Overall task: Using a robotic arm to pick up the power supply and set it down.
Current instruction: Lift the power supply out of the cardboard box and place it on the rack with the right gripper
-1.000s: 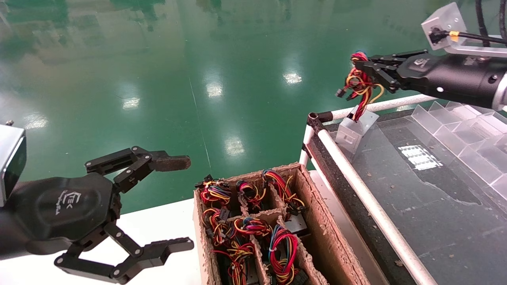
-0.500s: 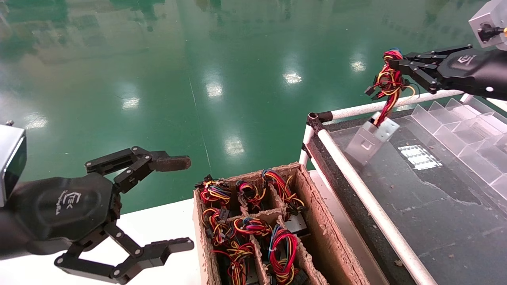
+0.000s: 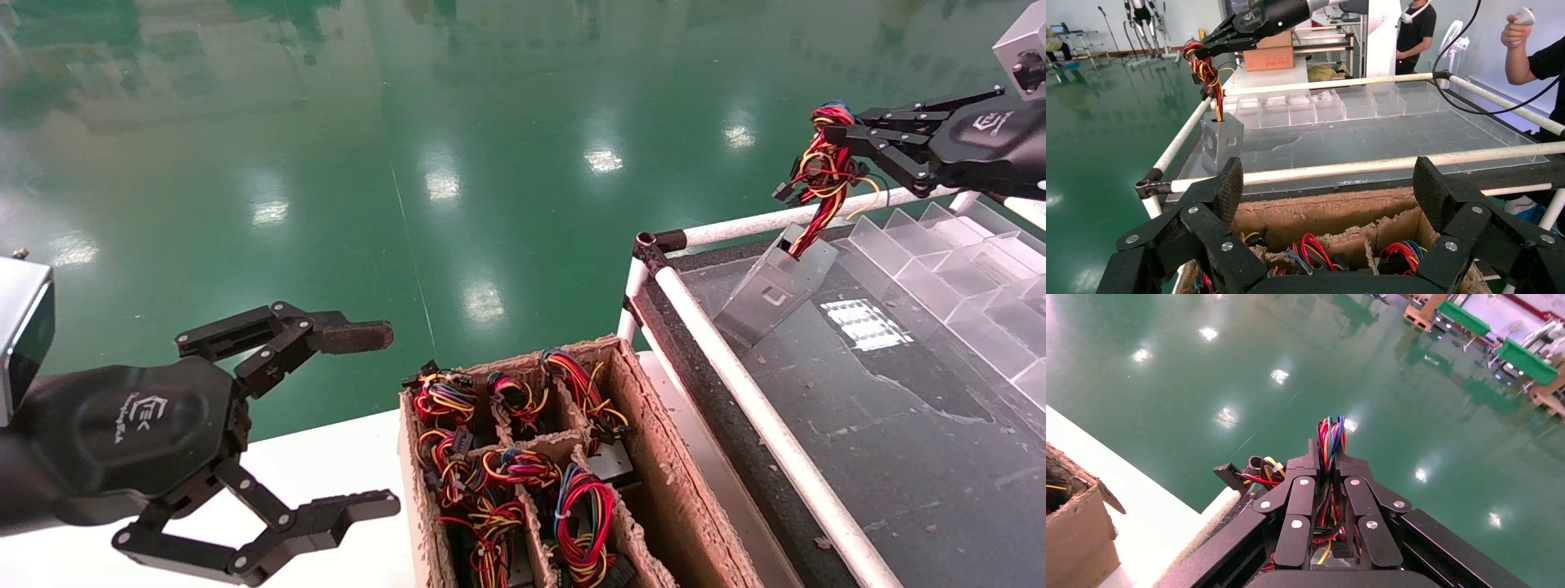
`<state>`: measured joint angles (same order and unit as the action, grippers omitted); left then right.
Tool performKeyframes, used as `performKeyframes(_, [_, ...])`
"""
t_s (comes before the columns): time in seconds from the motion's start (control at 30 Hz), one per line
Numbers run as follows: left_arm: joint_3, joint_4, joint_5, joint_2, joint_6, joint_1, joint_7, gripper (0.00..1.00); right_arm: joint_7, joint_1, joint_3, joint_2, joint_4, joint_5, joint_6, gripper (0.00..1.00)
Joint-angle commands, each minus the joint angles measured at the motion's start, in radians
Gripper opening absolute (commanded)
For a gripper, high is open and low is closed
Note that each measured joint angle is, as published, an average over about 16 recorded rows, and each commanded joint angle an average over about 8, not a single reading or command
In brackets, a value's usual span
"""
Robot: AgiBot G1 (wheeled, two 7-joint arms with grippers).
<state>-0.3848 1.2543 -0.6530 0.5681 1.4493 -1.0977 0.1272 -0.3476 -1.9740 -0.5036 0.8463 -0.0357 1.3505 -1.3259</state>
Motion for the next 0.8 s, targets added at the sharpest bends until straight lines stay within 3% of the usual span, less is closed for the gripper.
performKeyframes(0.03, [0.0,0.0,0.0,0.0,0.0,0.0,0.0,1.0,-0.011,-0.003,-0.003,-0.001,-0.002,0.004,-0.002,0.0])
performKeyframes(0.47, [0.0,0.0,0.0,0.0,0.0,0.0,0.0,1.0,-0.06,-0.012,-0.018,-0.007,0.0,0.025,-0.051,0.0])
performKeyframes(0.8, [0.0,0.0,0.0,0.0,0.0,0.0,0.0,1.0,-0.057,0.013,-0.007,0.084,0.018,0.009,-0.044,0.0])
